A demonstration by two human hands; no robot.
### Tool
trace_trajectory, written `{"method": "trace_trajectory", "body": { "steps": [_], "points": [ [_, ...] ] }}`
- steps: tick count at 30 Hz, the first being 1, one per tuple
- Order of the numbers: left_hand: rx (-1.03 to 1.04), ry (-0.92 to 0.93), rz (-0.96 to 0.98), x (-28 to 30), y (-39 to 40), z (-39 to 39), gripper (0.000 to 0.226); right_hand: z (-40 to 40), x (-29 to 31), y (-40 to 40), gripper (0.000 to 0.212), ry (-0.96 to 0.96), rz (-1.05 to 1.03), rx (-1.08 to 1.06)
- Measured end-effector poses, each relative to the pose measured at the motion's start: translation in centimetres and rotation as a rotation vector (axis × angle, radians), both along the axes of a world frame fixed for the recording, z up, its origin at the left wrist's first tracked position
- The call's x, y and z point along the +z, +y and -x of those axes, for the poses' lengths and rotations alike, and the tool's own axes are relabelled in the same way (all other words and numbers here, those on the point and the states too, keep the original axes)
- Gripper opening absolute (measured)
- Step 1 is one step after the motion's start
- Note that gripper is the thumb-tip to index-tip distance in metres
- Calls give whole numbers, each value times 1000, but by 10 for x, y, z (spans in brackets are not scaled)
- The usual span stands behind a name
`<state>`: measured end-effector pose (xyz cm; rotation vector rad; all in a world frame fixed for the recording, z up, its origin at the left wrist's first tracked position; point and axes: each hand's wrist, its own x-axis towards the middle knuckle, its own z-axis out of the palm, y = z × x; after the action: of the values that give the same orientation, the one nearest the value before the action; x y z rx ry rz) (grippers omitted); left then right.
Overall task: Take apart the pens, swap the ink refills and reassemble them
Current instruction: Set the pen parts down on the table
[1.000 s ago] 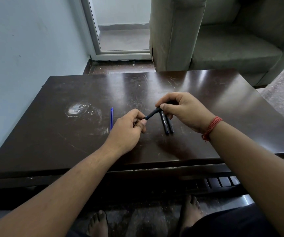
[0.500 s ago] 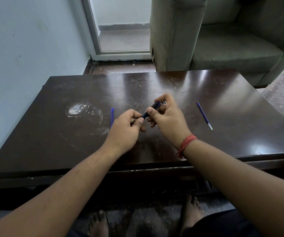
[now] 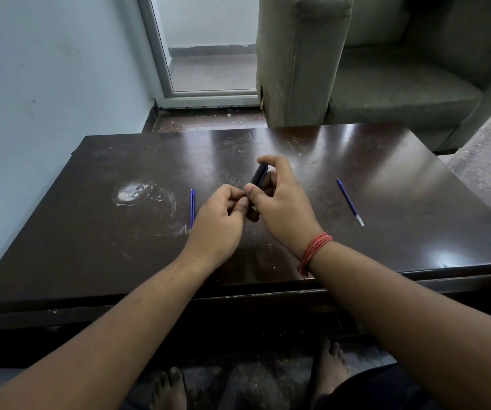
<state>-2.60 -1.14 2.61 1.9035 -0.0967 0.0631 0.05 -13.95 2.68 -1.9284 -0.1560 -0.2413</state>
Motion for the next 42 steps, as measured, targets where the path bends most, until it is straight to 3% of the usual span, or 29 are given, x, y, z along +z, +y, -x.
{"method": "trace_trajectory", "body": {
  "steps": [8,17,23,29,33,36,42],
  "points": [
    [-40,5,-130,-5,5,1,17,0,4,-7,31,95,-120,-62],
    [4,24,-121,-4,0,7,10,1,-7,0,20,156,0,-80],
    [26,-70,-255,-7,-1,7,10,2,-6,1,14,209,43,-73],
    [-21,-100,-279,-12,0,6,13,-8,10,-15,15,182,219,-75],
    [-13,-94,-286,-14,5,3,14,-25,19,-57,24,196,561,-157],
    [-1,-96,-301,-14,8,1,11,-32,11,-80,27,325,783,-199],
    [-16,-103,-355,-15,9,1,10,-35,8,-86,12,380,907,-185]
  ]
}}
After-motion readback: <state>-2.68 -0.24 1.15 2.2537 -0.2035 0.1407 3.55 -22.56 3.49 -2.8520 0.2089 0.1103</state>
